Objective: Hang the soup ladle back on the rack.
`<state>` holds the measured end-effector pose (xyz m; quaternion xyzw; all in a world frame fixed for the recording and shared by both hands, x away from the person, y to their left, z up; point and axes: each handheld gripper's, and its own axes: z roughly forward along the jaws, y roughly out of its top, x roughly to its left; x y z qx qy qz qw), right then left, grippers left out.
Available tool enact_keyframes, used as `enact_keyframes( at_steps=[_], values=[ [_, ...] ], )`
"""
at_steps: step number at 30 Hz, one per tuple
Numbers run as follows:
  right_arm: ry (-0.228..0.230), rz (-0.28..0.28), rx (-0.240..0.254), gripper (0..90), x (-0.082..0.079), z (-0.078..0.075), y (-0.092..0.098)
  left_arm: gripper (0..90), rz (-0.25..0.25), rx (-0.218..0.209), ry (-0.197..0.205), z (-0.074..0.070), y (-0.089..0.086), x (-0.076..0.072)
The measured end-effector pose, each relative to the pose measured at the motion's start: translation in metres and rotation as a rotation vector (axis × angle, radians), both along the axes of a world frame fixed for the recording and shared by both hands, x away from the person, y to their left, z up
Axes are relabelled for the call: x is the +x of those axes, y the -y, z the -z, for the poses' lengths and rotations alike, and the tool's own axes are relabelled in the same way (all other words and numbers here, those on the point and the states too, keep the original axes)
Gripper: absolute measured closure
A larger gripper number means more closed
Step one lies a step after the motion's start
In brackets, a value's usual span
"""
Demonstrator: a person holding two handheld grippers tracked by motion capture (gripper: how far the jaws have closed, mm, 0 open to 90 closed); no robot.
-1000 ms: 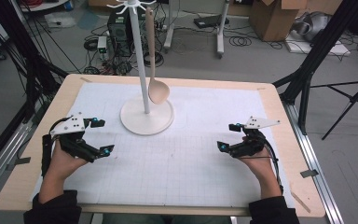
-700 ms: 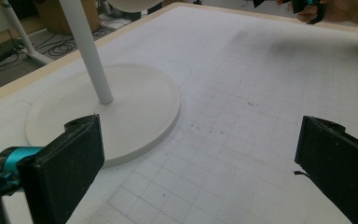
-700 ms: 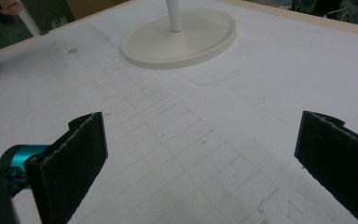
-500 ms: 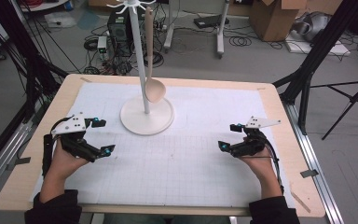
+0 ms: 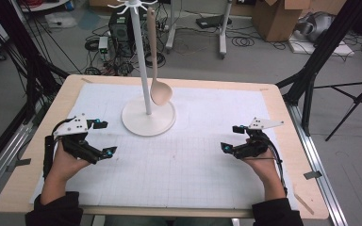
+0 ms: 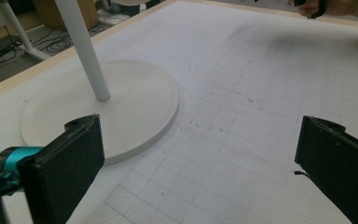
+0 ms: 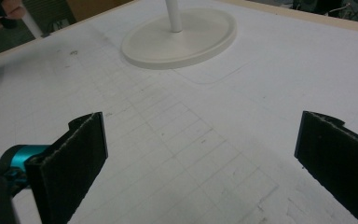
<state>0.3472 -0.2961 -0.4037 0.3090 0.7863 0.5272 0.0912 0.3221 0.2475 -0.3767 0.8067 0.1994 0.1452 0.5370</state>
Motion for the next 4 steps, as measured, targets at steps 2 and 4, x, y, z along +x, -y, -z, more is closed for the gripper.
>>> enact_keyframes(
  at_steps=[2, 4],
  values=[
    [-0.004, -0.002, -0.007, 1.3, 0.0001, 0.0004, -0.0006, 1.7, -0.002, -0.005, 0.001, -0.0003, -0.0008, -0.0002],
    [-0.010, -0.002, -0.012, 1.3, -0.0002, 0.0006, -0.0014, 1.7, -0.005, -0.006, 0.005, -0.0009, -0.0025, 0.0000]
  ],
)
